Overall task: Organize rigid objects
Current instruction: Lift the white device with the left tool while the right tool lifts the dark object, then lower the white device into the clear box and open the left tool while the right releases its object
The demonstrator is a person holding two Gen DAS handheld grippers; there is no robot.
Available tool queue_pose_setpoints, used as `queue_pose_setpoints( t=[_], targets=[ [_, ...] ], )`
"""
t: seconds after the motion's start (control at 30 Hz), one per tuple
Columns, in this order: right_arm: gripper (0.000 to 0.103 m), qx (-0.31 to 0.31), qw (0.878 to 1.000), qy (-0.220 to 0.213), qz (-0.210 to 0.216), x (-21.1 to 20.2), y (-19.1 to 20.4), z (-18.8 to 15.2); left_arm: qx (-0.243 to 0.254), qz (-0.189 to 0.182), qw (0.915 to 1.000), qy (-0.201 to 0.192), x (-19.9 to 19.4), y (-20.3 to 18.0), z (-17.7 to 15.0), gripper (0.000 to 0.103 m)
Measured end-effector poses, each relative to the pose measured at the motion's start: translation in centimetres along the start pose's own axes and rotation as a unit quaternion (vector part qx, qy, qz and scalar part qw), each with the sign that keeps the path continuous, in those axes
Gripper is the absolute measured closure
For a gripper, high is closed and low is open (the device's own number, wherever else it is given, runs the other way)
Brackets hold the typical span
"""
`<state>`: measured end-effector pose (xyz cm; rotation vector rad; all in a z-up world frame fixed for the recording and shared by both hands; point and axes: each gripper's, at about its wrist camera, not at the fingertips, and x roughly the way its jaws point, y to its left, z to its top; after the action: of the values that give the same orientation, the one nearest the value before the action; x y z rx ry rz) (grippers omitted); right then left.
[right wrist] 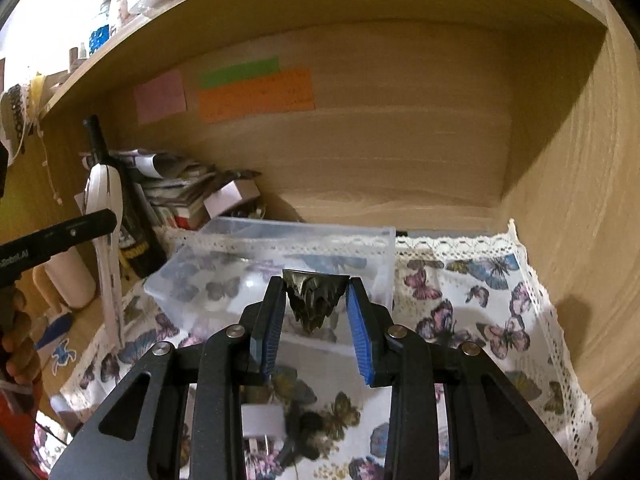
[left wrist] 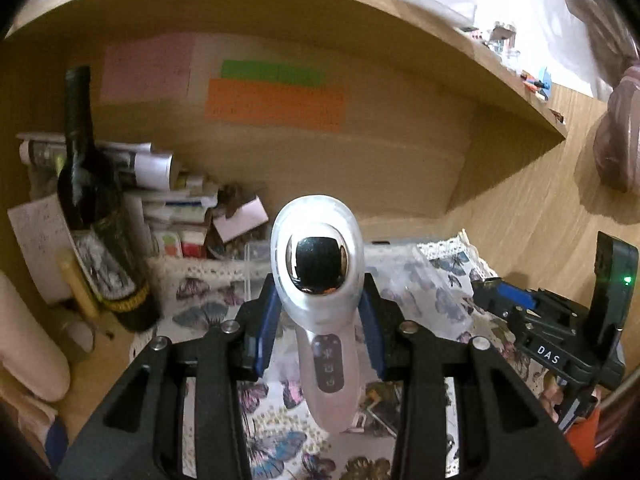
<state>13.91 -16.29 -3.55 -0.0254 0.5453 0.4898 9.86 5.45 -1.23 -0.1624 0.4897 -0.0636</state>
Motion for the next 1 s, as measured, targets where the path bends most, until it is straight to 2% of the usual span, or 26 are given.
queue_pose_setpoints(
  t=[0.43,0.8,1.0],
  targets=[
    [0.074,-0.008,1.0,-0.012,-0.004,2.1,0.5,3.4,0.005,0.0,1.0,0.004,4.3,0.5,2.3,0.065],
    [0.074,-0.017,0.999,0.031,-0.008,6.2,0.5,3.2,-0.004,0.005,0.9986,0.052,9.1,1.6,1.9,0.065],
    [0.074,-0.015,0.998,0.062,-0.006,8.5,0.0,2.6,0.014,0.016,0.9971,0.073,11.1,1.3,1.2,0.065]
  ],
)
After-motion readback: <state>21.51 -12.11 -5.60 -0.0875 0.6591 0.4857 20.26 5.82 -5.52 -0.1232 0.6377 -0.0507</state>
